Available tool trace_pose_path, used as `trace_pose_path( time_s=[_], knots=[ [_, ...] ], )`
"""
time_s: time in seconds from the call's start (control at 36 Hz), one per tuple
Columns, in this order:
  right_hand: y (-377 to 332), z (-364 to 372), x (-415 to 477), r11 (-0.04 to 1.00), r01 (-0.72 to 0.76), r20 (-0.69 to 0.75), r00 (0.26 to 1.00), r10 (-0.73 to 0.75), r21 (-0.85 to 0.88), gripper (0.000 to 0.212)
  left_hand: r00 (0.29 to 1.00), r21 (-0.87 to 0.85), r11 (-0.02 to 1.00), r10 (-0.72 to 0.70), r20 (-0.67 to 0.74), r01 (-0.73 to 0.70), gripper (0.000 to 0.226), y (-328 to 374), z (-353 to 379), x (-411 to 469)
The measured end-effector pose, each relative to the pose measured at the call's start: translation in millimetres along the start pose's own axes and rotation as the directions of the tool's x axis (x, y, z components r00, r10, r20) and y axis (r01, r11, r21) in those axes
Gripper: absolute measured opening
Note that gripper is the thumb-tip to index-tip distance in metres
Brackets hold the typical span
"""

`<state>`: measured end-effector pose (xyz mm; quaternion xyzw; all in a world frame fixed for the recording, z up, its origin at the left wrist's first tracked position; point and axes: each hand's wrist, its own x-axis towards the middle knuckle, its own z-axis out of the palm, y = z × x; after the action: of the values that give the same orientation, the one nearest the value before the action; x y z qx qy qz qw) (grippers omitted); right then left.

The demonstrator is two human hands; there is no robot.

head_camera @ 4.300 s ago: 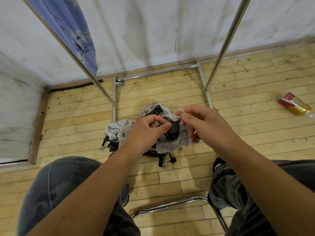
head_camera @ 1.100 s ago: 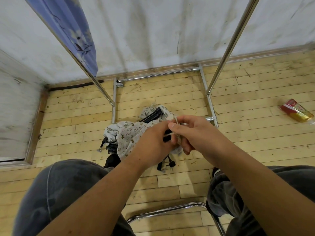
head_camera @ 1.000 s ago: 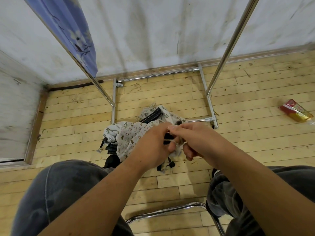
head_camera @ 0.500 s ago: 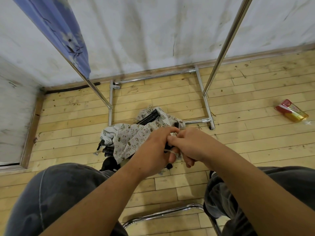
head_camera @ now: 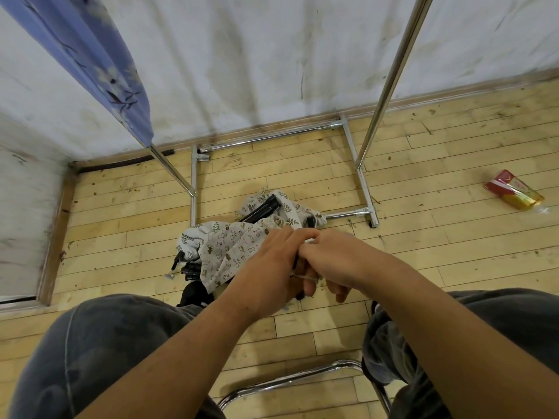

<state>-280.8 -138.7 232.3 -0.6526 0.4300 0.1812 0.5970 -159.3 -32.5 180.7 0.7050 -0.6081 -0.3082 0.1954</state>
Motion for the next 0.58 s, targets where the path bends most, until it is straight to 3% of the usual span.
trace_pose_path(
  time_s=[0.11,0.19,0.33,0.58],
  knots=[
    [3,0,3,0.992,0.051,-0.024,0.998,-0.054,-0.118,0.031,1.000,-0.007,1.000,0.005,-0.006,-0.005,0.071,0,0,0],
    [7,-1,6,0.976,0.087,0.003,0.996,-0.088,-0.202,0.017,1.000,0.002,1.000,-0.009,0.004,0.009,0.070,-1,-1,0],
    [11,0,12,0.953,0.100,0.035,0.995,-0.094,-0.286,0.026,1.000,0.035,0.999,-0.012,0.013,0.011,0.069,-1,1,0],
    [16,2,16,0.924,0.131,-0.118,0.976,-0.184,-0.360,0.026,1.000,0.021,1.000,-0.007,-0.025,0.008,0.063,-3,2,2]
  ],
)
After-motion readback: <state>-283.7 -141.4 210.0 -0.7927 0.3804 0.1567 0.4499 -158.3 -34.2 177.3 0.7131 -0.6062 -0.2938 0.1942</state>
